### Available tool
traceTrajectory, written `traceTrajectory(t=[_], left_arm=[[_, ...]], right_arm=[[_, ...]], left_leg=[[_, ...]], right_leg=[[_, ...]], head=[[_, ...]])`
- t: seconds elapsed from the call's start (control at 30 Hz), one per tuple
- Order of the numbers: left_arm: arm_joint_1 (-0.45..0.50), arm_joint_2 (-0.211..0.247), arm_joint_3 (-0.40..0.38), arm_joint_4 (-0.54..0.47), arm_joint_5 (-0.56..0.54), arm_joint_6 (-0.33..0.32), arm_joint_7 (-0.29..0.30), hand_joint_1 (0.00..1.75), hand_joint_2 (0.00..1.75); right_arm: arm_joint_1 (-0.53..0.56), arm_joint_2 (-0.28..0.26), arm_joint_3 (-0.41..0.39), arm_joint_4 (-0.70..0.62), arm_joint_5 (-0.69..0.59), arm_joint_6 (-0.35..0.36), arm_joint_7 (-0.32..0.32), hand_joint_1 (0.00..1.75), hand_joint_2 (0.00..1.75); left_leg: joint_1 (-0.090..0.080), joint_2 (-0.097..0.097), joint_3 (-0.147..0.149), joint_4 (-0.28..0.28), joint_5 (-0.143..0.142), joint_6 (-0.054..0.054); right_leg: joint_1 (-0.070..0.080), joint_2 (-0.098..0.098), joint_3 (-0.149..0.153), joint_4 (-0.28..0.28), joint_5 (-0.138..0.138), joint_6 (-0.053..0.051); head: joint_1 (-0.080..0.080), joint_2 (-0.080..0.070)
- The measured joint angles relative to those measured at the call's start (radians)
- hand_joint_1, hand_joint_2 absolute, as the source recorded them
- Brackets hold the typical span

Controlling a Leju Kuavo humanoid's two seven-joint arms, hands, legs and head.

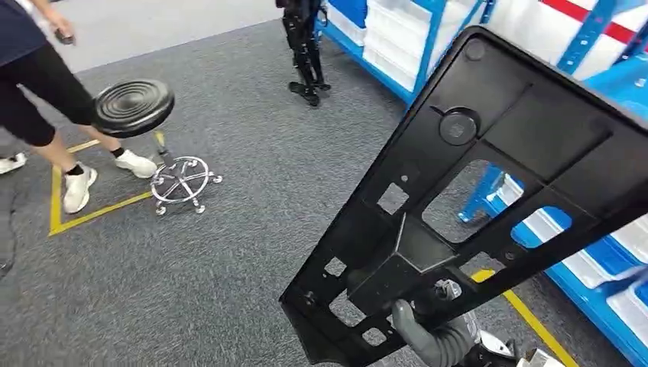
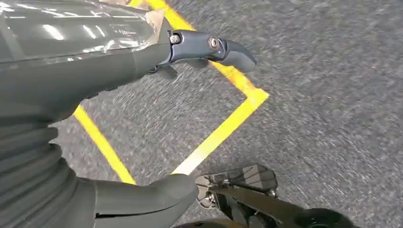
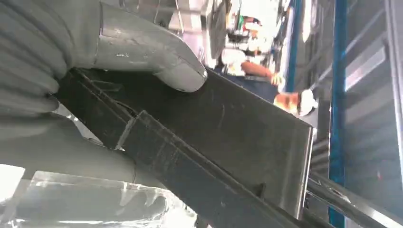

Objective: Take the parts from the cabinet and place them on the table.

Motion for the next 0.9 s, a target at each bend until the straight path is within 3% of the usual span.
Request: traceTrajectory(t=[0.03,0.07,0.1,0.13,0.23,0.27,0.3,0.33,0.4,0.43,0.47,0.5,0.53,0.57,0.6,0.63,0.67,0.73,0.77,0.8,0.83,0.87,0.9], left_arm=[[0.000,0.001,0.000,0.000,0.001,0.000,0.000,0.00,1.75],[-0.001,0.002,0.000,0.000,0.002,0.000,0.000,0.00,1.75],[-0.002,0.002,0.000,0.000,0.002,0.001,0.000,0.00,1.75],[-0.004,0.003,0.000,0.000,0.003,0.002,-0.002,0.00,1.75],[-0.004,0.010,0.000,0.000,0.009,0.001,-0.006,0.00,1.75],[-0.004,0.013,0.000,0.000,0.011,-0.008,-0.006,0.00,1.75],[-0.003,0.013,0.000,0.000,0.013,-0.023,-0.007,0.00,1.75],[-0.004,0.017,0.001,0.000,0.015,-0.034,-0.007,0.00,1.75],[-0.008,0.021,0.002,0.000,0.022,-0.060,-0.007,0.00,1.75],[-0.008,0.022,0.002,0.000,0.025,-0.082,0.004,0.00,1.75],[-0.008,0.023,0.002,0.000,0.027,-0.099,0.015,0.00,1.75],[-0.007,0.024,0.002,0.000,0.028,-0.119,0.028,0.00,1.75],[-0.006,0.025,0.002,0.000,0.031,-0.137,0.039,0.00,1.75],[-0.007,0.026,0.002,0.000,0.032,-0.153,0.048,0.00,1.75],[-0.007,0.026,0.002,0.000,0.034,-0.171,0.055,0.00,1.75],[-0.010,0.030,0.002,0.000,0.037,-0.191,0.065,0.00,1.75],[-0.010,0.034,0.002,0.000,0.040,-0.208,0.070,0.00,1.75],[-0.006,0.038,0.002,0.000,0.041,-0.230,0.079,0.00,1.75],[-0.003,0.042,0.002,0.002,0.041,-0.240,0.083,0.00,1.75],[-0.002,0.042,0.002,0.002,0.041,-0.254,0.084,0.00,1.75],[-0.005,0.043,0.002,0.002,0.040,-0.265,0.088,0.00,1.75],[-0.006,0.047,0.002,0.002,0.040,-0.275,0.089,0.00,1.75],[-0.007,0.049,0.002,0.002,0.040,-0.287,0.091,0.00,1.75]], right_arm=[[0.000,0.000,0.000,0.000,0.001,0.000,0.000,1.75,1.75],[0.000,0.000,-0.001,0.000,0.001,0.000,0.000,1.75,1.75],[0.000,0.000,-0.002,-0.003,0.001,0.000,0.000,1.75,1.75],[-0.001,0.000,-0.003,-0.003,0.001,0.000,0.000,1.75,1.75],[-0.004,0.001,-0.003,-0.004,0.000,0.003,0.000,1.75,1.75],[-0.008,0.001,-0.003,-0.004,-0.001,0.006,0.000,1.75,1.75],[-0.015,0.000,-0.003,-0.004,-0.004,0.008,0.003,1.75,1.75],[-0.018,0.000,-0.003,-0.004,-0.010,0.010,0.004,1.75,1.75],[-0.023,0.000,-0.003,-0.001,-0.020,0.019,0.014,1.75,1.75],[-0.028,0.000,-0.004,0.004,-0.024,0.025,0.016,1.75,1.75],[-0.032,0.000,-0.004,0.007,-0.025,0.031,0.018,1.75,1.75],[-0.035,0.001,-0.006,0.010,-0.026,0.036,0.018,1.75,1.75],[-0.040,0.003,-0.009,0.013,-0.027,0.043,0.018,1.75,1.75],[-0.045,0.005,-0.012,0.014,-0.027,0.050,0.019,1.75,1.75],[-0.049,0.007,-0.016,0.016,-0.027,0.058,0.021,1.75,1.75],[-0.052,0.010,-0.020,0.018,-0.027,0.063,0.021,1.75,1.75],[-0.055,0.012,-0.021,0.019,-0.027,0.065,0.022,1.75,1.75],[-0.060,0.015,-0.026,0.022,-0.027,0.071,0.023,1.75,1.75],[-0.064,0.019,-0.028,0.023,-0.027,0.074,0.023,1.75,1.75],[-0.068,0.022,-0.030,0.023,-0.027,0.079,0.024,1.75,1.75],[-0.067,0.026,-0.032,0.023,-0.027,0.079,0.025,1.75,1.75],[-0.066,0.028,-0.036,0.023,-0.027,0.082,0.025,1.75,1.75],[-0.065,0.030,-0.038,0.023,-0.024,0.086,0.026,1.75,1.75]], left_leg=[[0.001,0.008,0.046,-0.081,0.039,0.002],[0.000,0.033,0.101,-0.172,0.073,0.004],[-0.004,0.099,0.138,-0.238,0.073,0.006],[-0.011,0.093,0.139,-0.244,0.073,0.017],[-0.021,0.048,0.129,-0.246,0.075,0.035],[-0.013,0.034,0.138,-0.256,0.083,0.046],[-0.012,0.023,0.139,-0.260,0.086,0.051],[-0.010,0.013,0.138,-0.260,0.090,0.058],[-0.010,-0.016,0.133,-0.259,0.093,0.063],[-0.012,-0.036,0.132,-0.259,0.094,0.064],[-0.012,-0.052,0.132,-0.259,0.094,0.064],[-0.012,-0.068,0.133,-0.258,0.095,0.063],[-0.011,-0.085,0.135,-0.258,0.096,0.061],[-0.010,-0.102,0.137,-0.257,0.097,0.059],[-0.009,-0.117,0.135,-0.257,0.098,0.056],[-0.018,-0.131,0.130,-0.248,0.096,0.048],[-0.015,-0.140,0.126,-0.252,0.100,0.042],[-0.008,-0.162,0.118,-0.261,0.109,0.027],[-0.007,-0.176,0.115,-0.258,0.112,0.021],[-0.010,-0.122,0.107,-0.241,0.096,0.021],[-0.013,-0.062,0.085,-0.193,0.059,0.017],[-0.010,-0.031,0.051,-0.123,0.018,0.012],[-0.007,-0.015,0.015,-0.047,-0.017,0.009]], right_leg=[[0.000,-0.014,0.003,0.000,-0.001,-0.001],[0.000,-0.025,0.006,0.000,-0.004,0.002],[0.007,-0.035,0.011,0.000,-0.008,0.007],[0.019,-0.045,0.007,0.003,-0.014,0.015],[0.016,-0.080,0.018,-0.004,-0.014,0.025],[0.019,-0.073,0.019,0.000,-0.021,0.034],[0.011,-0.008,0.008,0.023,-0.037,0.034],[0.009,0.034,-0.018,0.079,-0.067,0.027],[0.007,0.067,-0.099,0.240,-0.127,0.017],[0.006,0.071,-0.138,0.310,-0.142,0.020],[0.006,0.072,-0.148,0.320,-0.135,0.027],[0.006,0.073,-0.136,0.285,-0.110,0.036],[0.003,0.077,-0.107,0.214,-0.073,0.046],[-0.001,0.097,-0.062,0.113,-0.029,0.056],[-0.008,0.145,-0.027,0.033,0.000,0.061],[-0.008,0.171,-0.023,0.009,0.001,0.051],[-0.007,0.152,-0.025,0.010,0.003,0.043],[0.003,0.133,-0.018,0.010,0.008,0.028],[-0.008,0.117,-0.018,0.002,0.015,0.018],[-0.010,0.103,-0.015,-0.001,0.018,0.013],[-0.010,0.090,-0.015,-0.001,0.018,0.005],[-0.006,0.076,-0.015,-0.001,0.016,0.001],[-0.003,0.060,-0.015,-0.001,0.016,0.001]], head=[[0.001,0.000],[0.000,0.000],[0.000,0.000],[0.003,0.000],[0.007,0.000],[0.008,0.000],[0.011,0.000],[0.010,0.000],[0.014,0.000],[0.015,0.000],[0.013,0.000],[0.015,0.000],[0.016,0.000],[0.015,0.000],[0.016,0.000],[0.016,0.000],[0.014,0.000],[0.016,0.000],[0.014,0.000],[0.014,0.000],[0.006,0.000],[0.005,0.000],[0.006,0.000]])
